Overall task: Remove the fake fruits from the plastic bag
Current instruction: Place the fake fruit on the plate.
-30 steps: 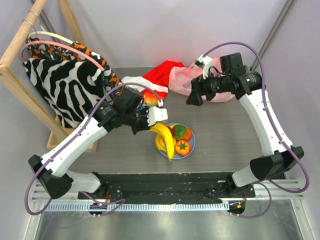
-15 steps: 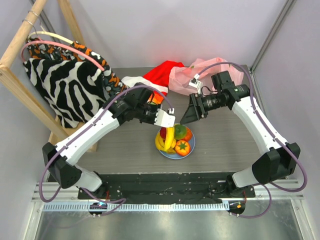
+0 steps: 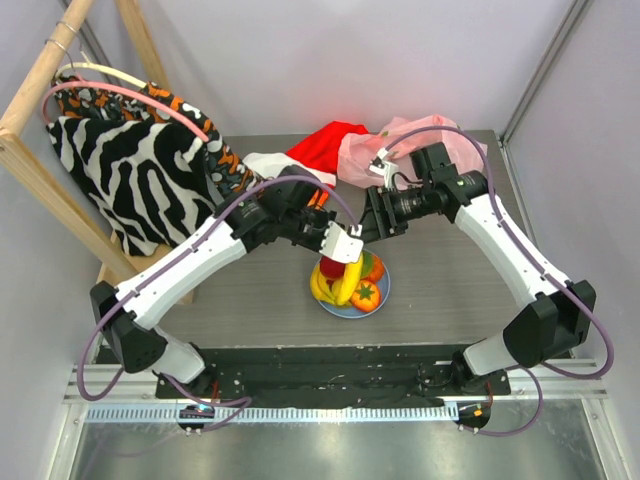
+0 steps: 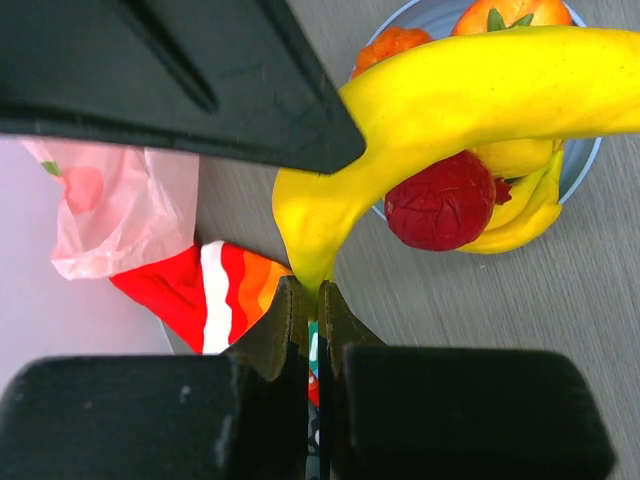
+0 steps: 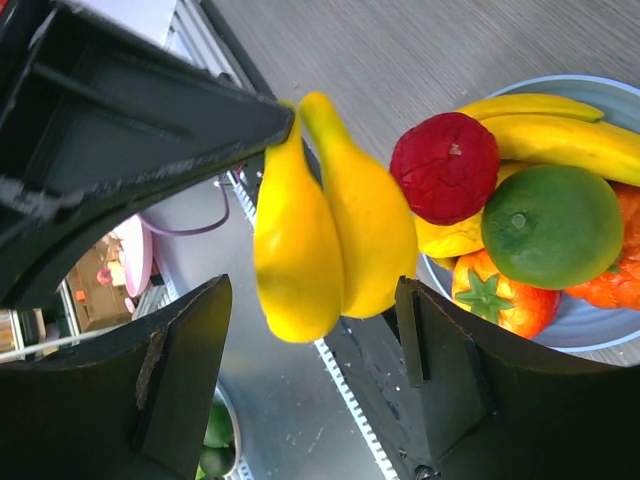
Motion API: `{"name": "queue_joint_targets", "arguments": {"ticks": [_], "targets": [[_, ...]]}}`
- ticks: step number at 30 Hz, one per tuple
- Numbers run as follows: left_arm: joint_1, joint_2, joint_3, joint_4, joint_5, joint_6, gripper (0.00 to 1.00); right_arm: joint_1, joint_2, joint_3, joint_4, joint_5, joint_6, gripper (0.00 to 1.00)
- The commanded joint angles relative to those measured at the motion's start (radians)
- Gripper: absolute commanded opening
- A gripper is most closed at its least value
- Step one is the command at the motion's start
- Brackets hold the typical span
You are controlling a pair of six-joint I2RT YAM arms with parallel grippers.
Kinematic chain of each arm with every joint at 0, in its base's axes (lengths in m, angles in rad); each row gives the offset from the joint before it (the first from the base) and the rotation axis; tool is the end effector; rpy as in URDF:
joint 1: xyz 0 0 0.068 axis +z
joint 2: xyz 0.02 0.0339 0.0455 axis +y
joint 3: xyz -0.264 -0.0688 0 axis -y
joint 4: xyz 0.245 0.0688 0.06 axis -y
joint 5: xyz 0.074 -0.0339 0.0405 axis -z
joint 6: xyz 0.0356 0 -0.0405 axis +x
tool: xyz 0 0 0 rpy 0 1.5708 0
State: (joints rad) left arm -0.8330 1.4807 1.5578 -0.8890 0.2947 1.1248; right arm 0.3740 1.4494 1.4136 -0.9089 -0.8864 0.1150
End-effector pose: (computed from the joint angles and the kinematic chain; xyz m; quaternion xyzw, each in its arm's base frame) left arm 0.2010 -0.2365 0.3767 0.7928 0.4675 -0.0817 0.3823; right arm 0.2613 0.1322 0.3485 -0.2420 0.8352 0.4632 0.1712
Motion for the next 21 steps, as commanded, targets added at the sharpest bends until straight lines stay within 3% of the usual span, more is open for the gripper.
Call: {"name": "queue_joint_targets", "arguments": {"ticks": [1, 8, 13, 14, 15, 16, 18, 21], "targets": [[-0.017, 0.015, 0.048, 0.019, 0.006, 0.023, 0.0, 0.034, 0.009, 0.004, 0.028, 0.063, 0.034, 0.75], [-0.02, 0.056, 0.093, 0.002, 0.012, 0.033, 0.0, 0.082, 0.026, -0.01, -0.024, 0.213, 0.015, 0.7], [-0.023, 0.064, 0.093, 0.002, 0.011, 0.043, 0.0, 0.075, 0.031, -0.027, -0.022, 0.204, 0.026, 0.39], [-0.023, 0.064, 0.085, 0.028, 0.004, 0.033, 0.04, 0.072, 0.032, -0.024, -0.021, 0.186, 0.031, 0.31], [-0.023, 0.059, 0.078, 0.053, -0.005, -0.003, 0.17, 0.062, 0.029, -0.022, -0.021, 0.182, 0.04, 0.11], [-0.023, 0.056, 0.062, 0.079, -0.032, -0.025, 0.22, 0.051, 0.026, -0.027, -0.021, 0.176, 0.055, 0.01], [-0.021, 0.053, 0.056, 0.148, -0.067, -0.087, 0.38, 0.023, 0.014, -0.053, -0.028, 0.143, 0.08, 0.01], [-0.018, 0.029, 0.051, 0.254, -0.179, -0.166, 0.5, -0.064, -0.007, -0.094, -0.079, 0.061, 0.115, 0.02]]}}
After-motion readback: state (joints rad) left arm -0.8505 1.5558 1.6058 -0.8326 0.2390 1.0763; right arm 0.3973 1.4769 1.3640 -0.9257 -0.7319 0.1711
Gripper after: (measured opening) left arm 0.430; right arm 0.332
